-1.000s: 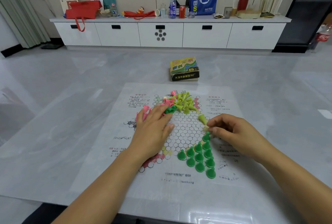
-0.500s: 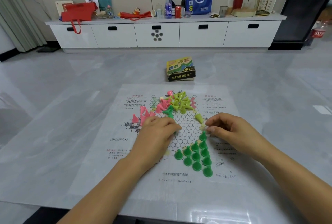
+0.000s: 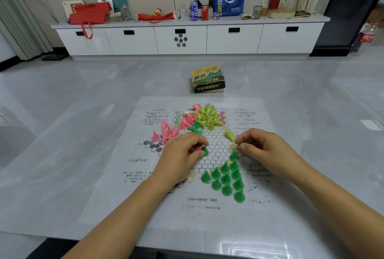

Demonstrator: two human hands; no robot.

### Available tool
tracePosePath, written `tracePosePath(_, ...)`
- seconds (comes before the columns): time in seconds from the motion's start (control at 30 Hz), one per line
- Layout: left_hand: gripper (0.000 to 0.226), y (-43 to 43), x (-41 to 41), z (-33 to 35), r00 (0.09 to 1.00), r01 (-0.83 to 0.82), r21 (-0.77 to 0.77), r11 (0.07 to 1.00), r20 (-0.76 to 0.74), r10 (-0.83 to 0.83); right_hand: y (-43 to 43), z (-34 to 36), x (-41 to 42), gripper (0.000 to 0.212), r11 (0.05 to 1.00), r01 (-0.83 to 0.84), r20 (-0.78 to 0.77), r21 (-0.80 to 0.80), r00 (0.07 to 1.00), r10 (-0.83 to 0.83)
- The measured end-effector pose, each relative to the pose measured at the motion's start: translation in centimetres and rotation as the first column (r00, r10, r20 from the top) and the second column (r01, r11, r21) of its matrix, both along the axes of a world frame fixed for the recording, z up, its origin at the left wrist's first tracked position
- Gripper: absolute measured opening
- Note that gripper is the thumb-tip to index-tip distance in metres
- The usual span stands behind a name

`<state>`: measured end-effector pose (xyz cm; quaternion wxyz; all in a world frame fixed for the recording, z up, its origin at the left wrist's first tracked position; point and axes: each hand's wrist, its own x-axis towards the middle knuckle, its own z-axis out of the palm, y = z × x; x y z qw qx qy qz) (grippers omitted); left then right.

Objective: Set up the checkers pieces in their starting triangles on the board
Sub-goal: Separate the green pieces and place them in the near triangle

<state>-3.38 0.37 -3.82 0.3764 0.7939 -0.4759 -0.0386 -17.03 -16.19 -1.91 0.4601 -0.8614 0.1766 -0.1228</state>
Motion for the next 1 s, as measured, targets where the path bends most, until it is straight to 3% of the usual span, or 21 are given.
tracePosePath(0.13, 0.024, -0.1, -0.3, 0.0, 0.997, -0.003, -0.024, 1.000, -0.080, 0.001, 0.9, 0.8, 1.1, 0.016, 0.984, -0.051, 0.051, -0.170, 0.997, 0.060)
tracePosePath(0.23, 0.011, -0.2, -0.3, -0.1, 0.999, -0.032, 0.004, 0.999, 0.003, 0.032, 1.7, 0.6, 2.2, 0.023, 0.926, -0.212, -0.006, -0.313, 0.975, 0.222)
tracePosePath(0.37, 0.006, -0.3, -0.1, -0.5, 0.997, -0.055, 0.016, 0.998, 0.051, 0.054, 2.4, 0.3, 2.6, 0.039, 0.860, -0.346, -0.083, -0.376, 0.937, 0.340)
tracePosePath(0.5, 0.010, -0.2, -0.1, -0.4, 0.996, -0.060, 0.030, 0.998, 0.062, 0.058, 2.2, 0.2, 2.6, 0.038, 0.836, -0.361, -0.125, -0.414, 0.932, 0.340)
tracePosePath(0.7, 0.016, 0.1, -0.1, -0.2, 0.991, -0.087, 0.037, 0.996, 0.101, 0.082, 0.7, 0.8, 1.9, 0.027, 0.852, -0.327, -0.102, -0.408, 0.944, 0.314)
tracePosePath(0.87, 0.017, 0.1, 0.0, -0.4, 0.991, -0.083, 0.063, 0.995, 0.114, 0.075, -0.1, 1.1, 1.3, 0.023, 0.936, -0.281, -0.105, -0.212, 0.959, 0.264)
tracePosePath(1.0, 0.018, 0.2, 0.0, -0.5, 0.993, -0.048, 0.037, 0.998, 0.107, 0.044, -0.1, 1.0, 1.4, 0.025, 0.950, -0.260, -0.091, -0.172, 0.965, 0.248)
